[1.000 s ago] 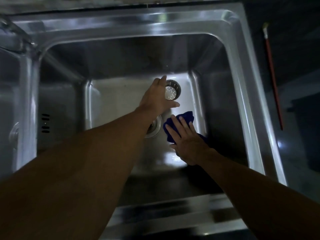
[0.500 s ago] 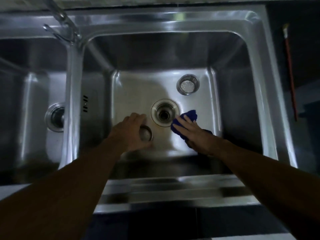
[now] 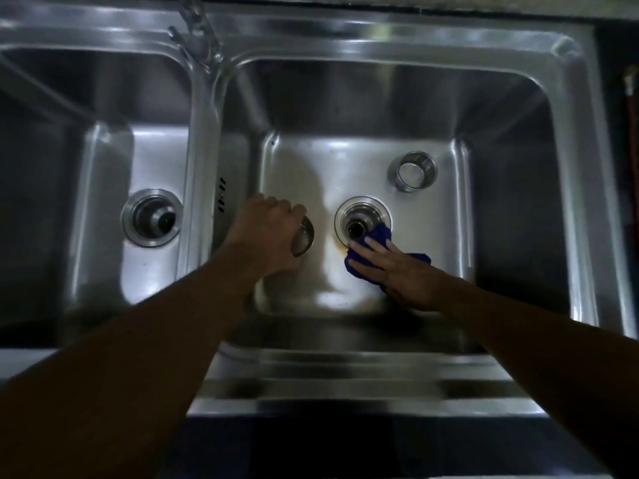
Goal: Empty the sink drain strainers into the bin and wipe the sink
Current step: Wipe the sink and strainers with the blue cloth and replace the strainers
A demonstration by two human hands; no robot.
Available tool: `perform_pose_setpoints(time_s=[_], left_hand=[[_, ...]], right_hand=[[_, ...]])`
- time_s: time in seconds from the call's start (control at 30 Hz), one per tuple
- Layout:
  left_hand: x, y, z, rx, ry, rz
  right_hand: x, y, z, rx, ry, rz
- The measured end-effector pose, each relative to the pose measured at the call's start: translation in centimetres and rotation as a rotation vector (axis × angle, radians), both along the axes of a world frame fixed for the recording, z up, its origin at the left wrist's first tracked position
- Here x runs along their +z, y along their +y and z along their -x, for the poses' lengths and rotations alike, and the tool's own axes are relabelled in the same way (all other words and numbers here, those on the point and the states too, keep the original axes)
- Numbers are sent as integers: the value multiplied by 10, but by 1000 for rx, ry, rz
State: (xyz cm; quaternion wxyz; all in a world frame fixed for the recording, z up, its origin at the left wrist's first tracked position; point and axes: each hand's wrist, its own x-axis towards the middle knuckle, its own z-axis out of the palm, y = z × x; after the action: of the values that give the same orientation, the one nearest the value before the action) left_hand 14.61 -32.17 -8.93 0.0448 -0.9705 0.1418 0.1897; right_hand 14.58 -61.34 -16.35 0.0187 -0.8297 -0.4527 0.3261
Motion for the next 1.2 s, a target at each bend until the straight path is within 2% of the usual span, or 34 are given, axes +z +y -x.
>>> perform_pose_setpoints(time_s=[0.1,0.17,0.3,0.37,0.47,0.53,0.6,0.7,0.8,0.97,1.07,1.2], left_hand=[[22,20,-20,-53,-61,-87],[31,33,-29,-98,-64,-119],[34,52,-26,-141,-85,-79],[34,51,-22,-123,-109,-35],[37,50,-23,-88,-119,37],[37,51,-23,-76,-108,75],[38,52,-22,-66,-105,103],[37,53,-23,-46,-121,164],[36,54,-26,-49,-140,201],[29,56,-28,-72,-182,197],[26,58,-29,-66,-181,191],[25,59,-28,-62,-169,195]], right_hand=[[-5,34,-12,12,-53,-1],[-12,65,-25,-54,-115,7],[-18,107,-40,-169,-188,13],[-18,114,-35,-118,-188,15],[-15,127,-5,132,-77,-63],[-12,131,16,331,-30,-8],[-10,119,21,423,18,12],[-2,86,8,463,26,24],[-1,73,-5,273,-43,33],[-17,137,-15,65,-162,-30],[-28,168,3,169,-165,-50],[-27,148,28,387,-16,-94]])
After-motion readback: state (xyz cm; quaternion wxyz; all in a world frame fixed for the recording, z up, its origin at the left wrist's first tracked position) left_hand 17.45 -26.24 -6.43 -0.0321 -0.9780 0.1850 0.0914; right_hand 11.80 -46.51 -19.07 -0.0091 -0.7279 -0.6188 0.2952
